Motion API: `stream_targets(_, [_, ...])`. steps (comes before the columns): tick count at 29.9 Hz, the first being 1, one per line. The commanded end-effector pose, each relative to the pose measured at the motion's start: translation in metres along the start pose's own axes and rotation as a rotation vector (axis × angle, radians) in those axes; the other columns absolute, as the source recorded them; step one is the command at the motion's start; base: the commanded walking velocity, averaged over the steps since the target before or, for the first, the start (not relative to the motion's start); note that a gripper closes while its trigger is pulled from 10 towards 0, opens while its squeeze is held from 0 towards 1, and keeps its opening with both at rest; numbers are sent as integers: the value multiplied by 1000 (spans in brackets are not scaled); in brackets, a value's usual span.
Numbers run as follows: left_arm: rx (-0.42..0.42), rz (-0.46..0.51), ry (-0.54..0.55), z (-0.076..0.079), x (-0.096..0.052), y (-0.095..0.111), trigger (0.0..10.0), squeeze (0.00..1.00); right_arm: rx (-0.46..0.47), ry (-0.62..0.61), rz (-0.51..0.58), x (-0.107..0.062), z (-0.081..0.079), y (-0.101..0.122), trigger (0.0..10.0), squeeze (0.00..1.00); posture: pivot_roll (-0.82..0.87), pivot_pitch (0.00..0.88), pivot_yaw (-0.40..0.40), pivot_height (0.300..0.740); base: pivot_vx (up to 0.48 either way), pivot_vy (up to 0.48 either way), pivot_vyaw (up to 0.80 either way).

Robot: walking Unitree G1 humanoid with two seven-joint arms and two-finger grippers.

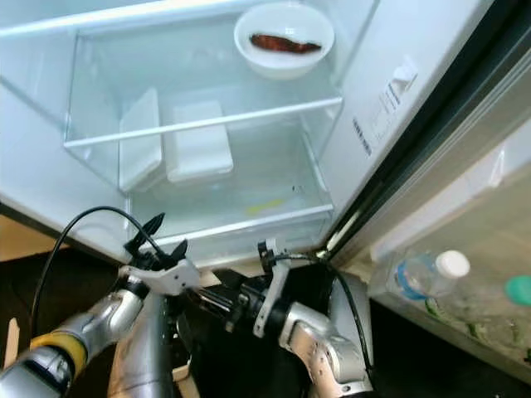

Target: Restocking fridge

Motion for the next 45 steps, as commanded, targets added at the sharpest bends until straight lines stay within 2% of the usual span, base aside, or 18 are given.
stream_targets(1, [-73, -132, -15, 9, -15, -24, 10000, 0, 17, -19, -41, -1, 2, -16, 10000, 0, 8, 225, 56, 410, 0, 0, 0])
stream_targets(3, [-176, -190, -33, 15, -21, -33, 10000, 0, 38, -36, -37, -3, 9, -21, 10000, 0, 11, 211, 47, 410, 0, 0, 0])
stream_targets(4, [-176, -190, -33, 15, -21, -33, 10000, 0, 38, -36, -37, -3, 9, -21, 10000, 0, 11, 211, 47, 410, 0, 0, 0])
stream_targets(7, [-323, -172, -93, 28, -23, -24, 10000, 0, 66, -45, -10, -7, 16, -22, 10000, 0, 14, 205, 44, 415, 0, 0, 0])
stream_targets(8, [-323, -172, -93, 28, -23, -24, 10000, 0, 66, -45, -10, -7, 16, -22, 10000, 0, 14, 205, 44, 415, 0, 0, 0])
stream_targets(14, [-445, -118, -153, 38, -17, -6, 10000, 0, 67, -56, -2, -9, 21, -23, 10000, 0, 9, 193, 42, 434, 0, 0, 0])
stream_targets(19, [-704, -99, -199, 43, -9, 11, 10000, 0, 70, -117, 18, -15, 35, -23, 10000, 0, -3, 176, 44, 458, 0, 0, 0])
stream_targets(22, [-838, -124, -210, 46, -9, 9, 10000, 0, 75, -154, 24, -19, 43, -24, 10000, 0, -4, 174, 43, 473, 0, 0, 0])
stream_targets(23, [-838, -124, -210, 46, -9, 9, 10000, 0, 75, -154, 24, -19, 43, -24, 10000, 0, -4, 174, 43, 473, 0, 0, 0])
stream_targets(24, [-944, -146, -248, 51, -12, 7, 10000, 0, 73, -202, 25, -24, 52, -26, 10000, 0, -8, 168, 40, 482, 0, 0, 0])
stream_targets(25, [-974, -152, -266, 54, -13, 7, 10000, 0, 74, -218, 25, -26, 54, -27, 10000, 0, -8, 168, 40, 487, 0, 0, 0])
stream_targets(32, [-1045, -165, -321, 59, -21, 3, 10000, 0, 78, -234, 26, -29, 59, -28, 10000, 0, -9, 164, 38, 511, 0, 0, 0])
stream_targets(35, [-1119, -221, -345, 63, -32, -11, 10000, 0, 80, -252, 23, -33, 63, -31, 10000, 0, -7, 157, 39, 521, 0, 0, 0])
stream_targets(38, [-1142, -255, -356, 65, -39, -18, 10000, 0, 83, -260, 22, -34, 65, -32, 10000, 0, -8, 156, 40, 526, 0, 0, 0])
stream_targets(41, [-1262, -314, -394, 70, -53, -30, 10000, 0, 113, -298, 8, -41, 71, -43, 10000, 0, -6, 146, 35, 540, 0, 0, 0])
stream_targets(45, [-1332, -280, -453, 71, -53, -23, 10000, 0, 159, -340, -34, -51, 76, -61, 10000, 0, 0, 140, 30, 555, 0, 0, 0])
Point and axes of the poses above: a point about 5 cm out from each wrist's last joint towards the gripper, its own x axis pointing out of the wrist towards the gripper, its own y axis along the axis of the wrist's last joint, z = x × y, the point moved 5 cm from there along x, pointing out of the wrist towards the gripper, and after that the axes turned 9 degrees about -x, right-handed, at the moved point
